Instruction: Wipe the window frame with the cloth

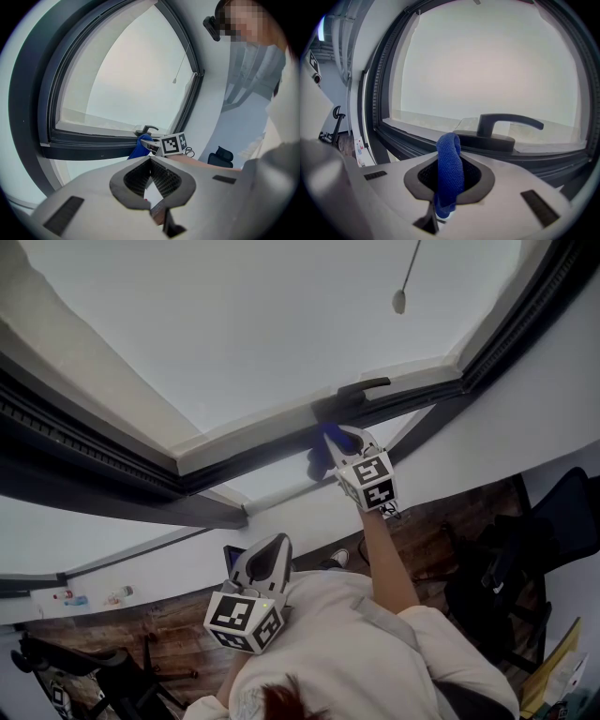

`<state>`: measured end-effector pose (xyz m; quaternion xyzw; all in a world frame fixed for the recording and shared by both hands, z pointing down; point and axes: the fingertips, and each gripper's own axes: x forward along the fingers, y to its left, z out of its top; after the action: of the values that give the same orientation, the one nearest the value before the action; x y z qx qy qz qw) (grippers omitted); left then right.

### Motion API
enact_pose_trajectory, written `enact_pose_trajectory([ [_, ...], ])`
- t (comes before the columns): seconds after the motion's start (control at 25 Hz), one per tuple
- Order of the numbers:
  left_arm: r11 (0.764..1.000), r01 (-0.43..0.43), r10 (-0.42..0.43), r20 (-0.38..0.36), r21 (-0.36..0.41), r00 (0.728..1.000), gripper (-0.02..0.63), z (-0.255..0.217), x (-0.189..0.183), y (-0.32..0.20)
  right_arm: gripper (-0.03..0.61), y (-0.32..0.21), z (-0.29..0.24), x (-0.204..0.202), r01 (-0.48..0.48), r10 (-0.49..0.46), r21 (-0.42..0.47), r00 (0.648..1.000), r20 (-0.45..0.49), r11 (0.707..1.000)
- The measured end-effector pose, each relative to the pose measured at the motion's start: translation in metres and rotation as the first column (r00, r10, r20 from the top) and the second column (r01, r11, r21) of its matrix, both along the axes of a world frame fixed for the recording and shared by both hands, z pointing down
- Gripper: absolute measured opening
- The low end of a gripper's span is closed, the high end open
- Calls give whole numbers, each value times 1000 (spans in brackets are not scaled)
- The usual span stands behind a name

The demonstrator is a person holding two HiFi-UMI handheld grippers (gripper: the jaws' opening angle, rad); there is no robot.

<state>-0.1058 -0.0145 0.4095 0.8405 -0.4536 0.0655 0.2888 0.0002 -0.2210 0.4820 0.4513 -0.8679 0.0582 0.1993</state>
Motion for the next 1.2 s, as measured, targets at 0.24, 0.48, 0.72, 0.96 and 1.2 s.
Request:
enact_pose_trajectory([
  [0.24, 1000, 6, -6, -3, -6, 1000, 5, 1, -3, 2, 49, -3, 0, 10, -31, 31, 4, 999, 12, 1000],
  [0.48, 999, -26, 26, -12, -26, 1000, 5, 4, -3, 7, 49, -4, 1, 20, -87, 87, 0, 995, 37, 996],
  [0.72, 998, -45, 44, -31, -51, 999, 5, 9, -2, 12, 49, -7, -3, 18, -113, 113, -2, 993, 27, 994],
  [0.96, 996, -55, 52, -46, -65, 998, 6, 12, -11, 14, 49, -6, -1, 25, -158, 158, -27, 987, -14, 987],
  [1.2, 993, -99, 96, -50, -65, 994, 5, 13, -15, 15, 49, 17, -1, 36, -219, 219, -69, 976, -4, 973],
])
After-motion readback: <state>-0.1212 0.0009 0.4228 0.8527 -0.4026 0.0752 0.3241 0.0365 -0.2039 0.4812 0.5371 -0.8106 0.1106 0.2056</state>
